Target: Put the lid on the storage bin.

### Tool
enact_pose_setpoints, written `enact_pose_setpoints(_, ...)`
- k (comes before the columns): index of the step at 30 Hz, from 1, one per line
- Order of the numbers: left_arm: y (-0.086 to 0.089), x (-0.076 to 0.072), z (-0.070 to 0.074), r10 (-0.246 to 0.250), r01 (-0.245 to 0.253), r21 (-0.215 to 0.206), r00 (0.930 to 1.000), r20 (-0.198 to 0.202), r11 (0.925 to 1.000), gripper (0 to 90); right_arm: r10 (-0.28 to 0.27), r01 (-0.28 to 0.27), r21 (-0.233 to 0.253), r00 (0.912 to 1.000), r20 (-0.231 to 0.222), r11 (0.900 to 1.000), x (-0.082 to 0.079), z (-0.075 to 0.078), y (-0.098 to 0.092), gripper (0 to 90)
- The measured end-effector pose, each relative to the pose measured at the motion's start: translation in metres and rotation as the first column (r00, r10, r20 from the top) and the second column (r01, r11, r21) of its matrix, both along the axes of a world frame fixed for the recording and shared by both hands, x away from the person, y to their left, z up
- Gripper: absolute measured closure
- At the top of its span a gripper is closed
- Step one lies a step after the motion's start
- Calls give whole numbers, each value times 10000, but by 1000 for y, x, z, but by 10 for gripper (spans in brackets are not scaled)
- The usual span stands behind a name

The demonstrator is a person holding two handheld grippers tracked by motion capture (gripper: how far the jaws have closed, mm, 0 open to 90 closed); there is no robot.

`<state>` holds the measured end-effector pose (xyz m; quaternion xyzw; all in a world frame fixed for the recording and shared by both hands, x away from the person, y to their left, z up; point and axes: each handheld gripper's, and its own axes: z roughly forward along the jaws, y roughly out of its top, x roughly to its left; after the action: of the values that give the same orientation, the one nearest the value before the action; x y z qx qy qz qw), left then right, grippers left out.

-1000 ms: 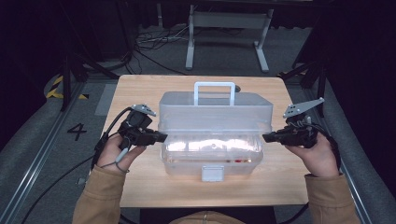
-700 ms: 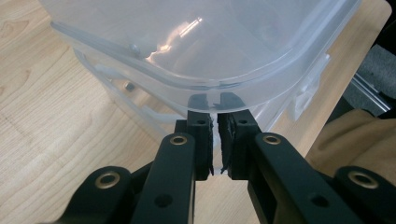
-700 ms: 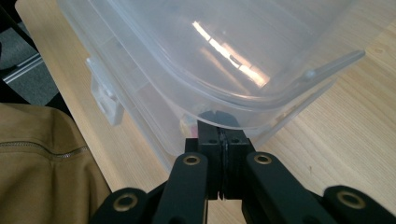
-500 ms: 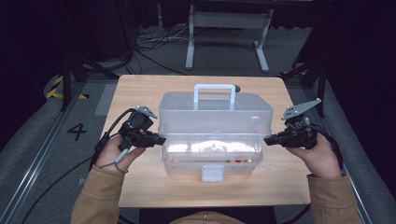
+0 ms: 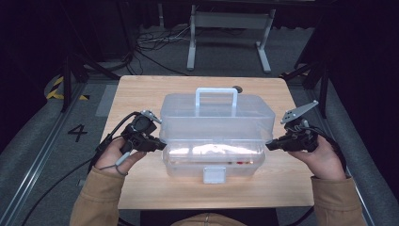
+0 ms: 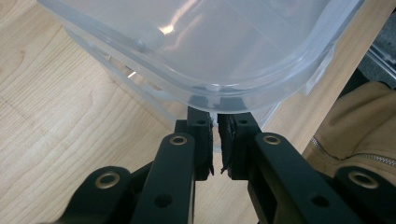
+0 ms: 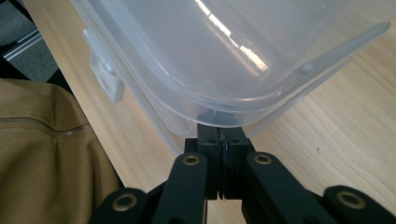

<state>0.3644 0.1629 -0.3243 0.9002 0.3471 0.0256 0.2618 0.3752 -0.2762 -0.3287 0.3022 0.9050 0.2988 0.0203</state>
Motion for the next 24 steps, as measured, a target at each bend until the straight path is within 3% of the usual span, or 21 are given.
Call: enact_pose_setpoints(24, -5, 0, -10, -634, 657, 694, 9974, -356, 9954, 835, 493, -537, -693, 9967, -644, 9962, 1, -10, 7, 894)
